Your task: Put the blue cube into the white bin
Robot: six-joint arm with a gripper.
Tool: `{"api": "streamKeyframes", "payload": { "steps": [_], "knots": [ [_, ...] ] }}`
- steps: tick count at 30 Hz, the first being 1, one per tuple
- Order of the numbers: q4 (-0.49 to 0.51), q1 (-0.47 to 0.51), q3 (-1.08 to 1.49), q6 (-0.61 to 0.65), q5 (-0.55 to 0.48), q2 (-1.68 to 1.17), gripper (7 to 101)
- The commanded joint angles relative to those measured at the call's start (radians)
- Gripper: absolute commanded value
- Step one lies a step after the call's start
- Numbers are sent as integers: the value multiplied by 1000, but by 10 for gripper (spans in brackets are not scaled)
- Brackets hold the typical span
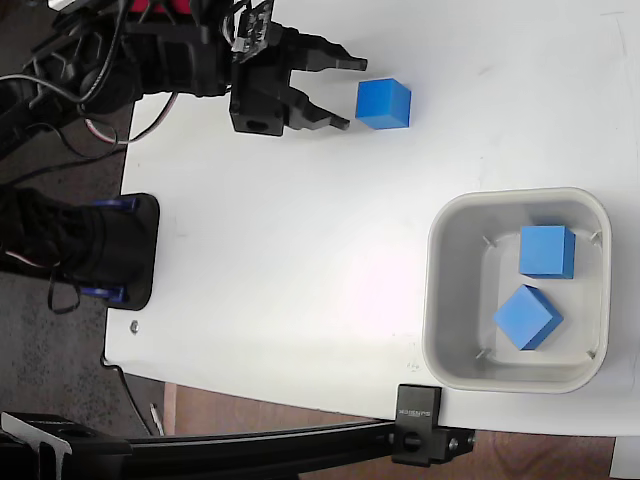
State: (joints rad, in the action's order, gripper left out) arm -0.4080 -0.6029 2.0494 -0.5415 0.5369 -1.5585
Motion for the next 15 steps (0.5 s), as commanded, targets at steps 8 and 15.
{"api": "streamKeyframes", "payload": {
  "steps": [8, 15],
  "knots": [
    [69, 23, 6, -2, -34, -11, 1000],
    [106, 37, 9, 3, -54, 20, 1000]
  ]
}}
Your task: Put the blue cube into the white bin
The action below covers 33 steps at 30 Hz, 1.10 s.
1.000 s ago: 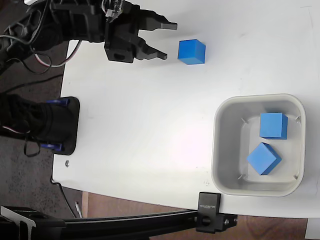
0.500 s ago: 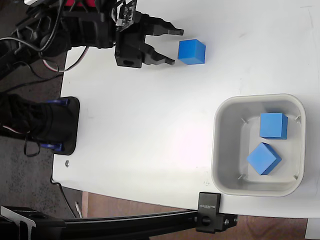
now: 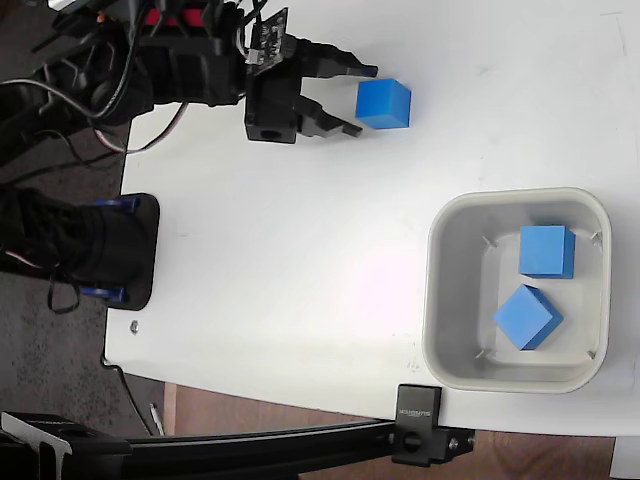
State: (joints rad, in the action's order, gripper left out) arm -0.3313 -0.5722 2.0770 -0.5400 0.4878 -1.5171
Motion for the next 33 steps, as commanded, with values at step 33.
{"api": "streamKeyframes", "payload": {
  "steps": [33],
  "knots": [
    [89, 38, -14, 5, -44, 37, 825]
  ]
}}
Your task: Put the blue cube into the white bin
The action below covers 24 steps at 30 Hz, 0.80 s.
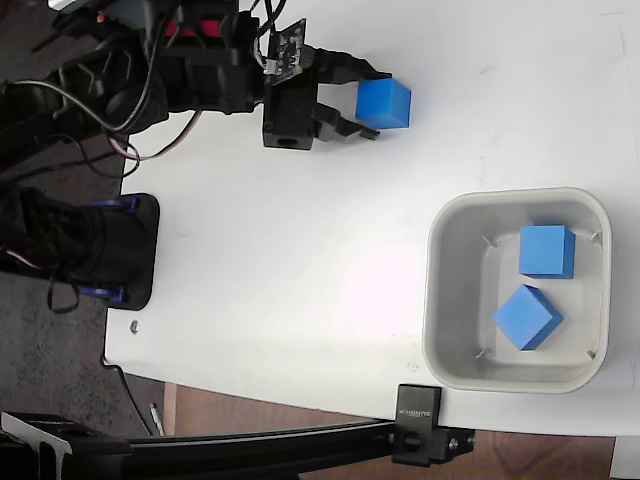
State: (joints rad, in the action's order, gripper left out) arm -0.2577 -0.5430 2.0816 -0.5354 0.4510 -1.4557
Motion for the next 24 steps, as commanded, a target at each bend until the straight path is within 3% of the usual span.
{"api": "streamKeyframes", "payload": {
  "steps": [1, 8, 14, 24],
  "knots": [
    [14, 9, -18, -3, -8, -23, 798],
    [-29, 8, -37, -21, 8, -25, 610],
    [-37, 8, -23, -15, 15, -63, 594],
    [-137, 43, -60, 29, 3, -149, 497]
  ]
}}
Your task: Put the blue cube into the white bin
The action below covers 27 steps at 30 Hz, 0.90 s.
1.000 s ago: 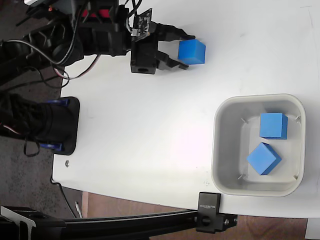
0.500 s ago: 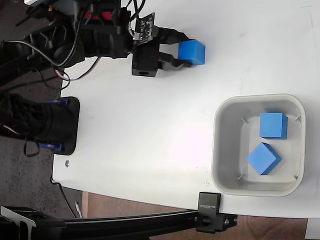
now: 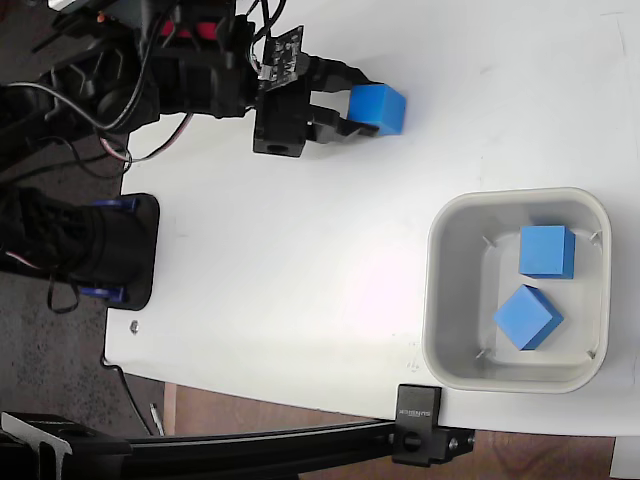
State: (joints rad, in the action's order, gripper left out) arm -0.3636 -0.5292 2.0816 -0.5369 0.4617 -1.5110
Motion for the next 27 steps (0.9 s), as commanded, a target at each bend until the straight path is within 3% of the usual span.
{"api": "streamKeyframes", "payload": {
  "steps": [1, 7, 14, 23, 26, 27],
  "knots": [
    [-52, 46, -81, 52, -20, -104, 497],
    [-204, 250, -287, 230, -189, -138, 500],
    [-291, 488, -497, 354, -393, -103, 505],
    [-318, 614, -707, 405, -477, 72, 519],
    [-325, 615, -742, 410, -469, 109, 626],
    [-324, 615, -742, 413, -466, 110, 747]
  ]
}}
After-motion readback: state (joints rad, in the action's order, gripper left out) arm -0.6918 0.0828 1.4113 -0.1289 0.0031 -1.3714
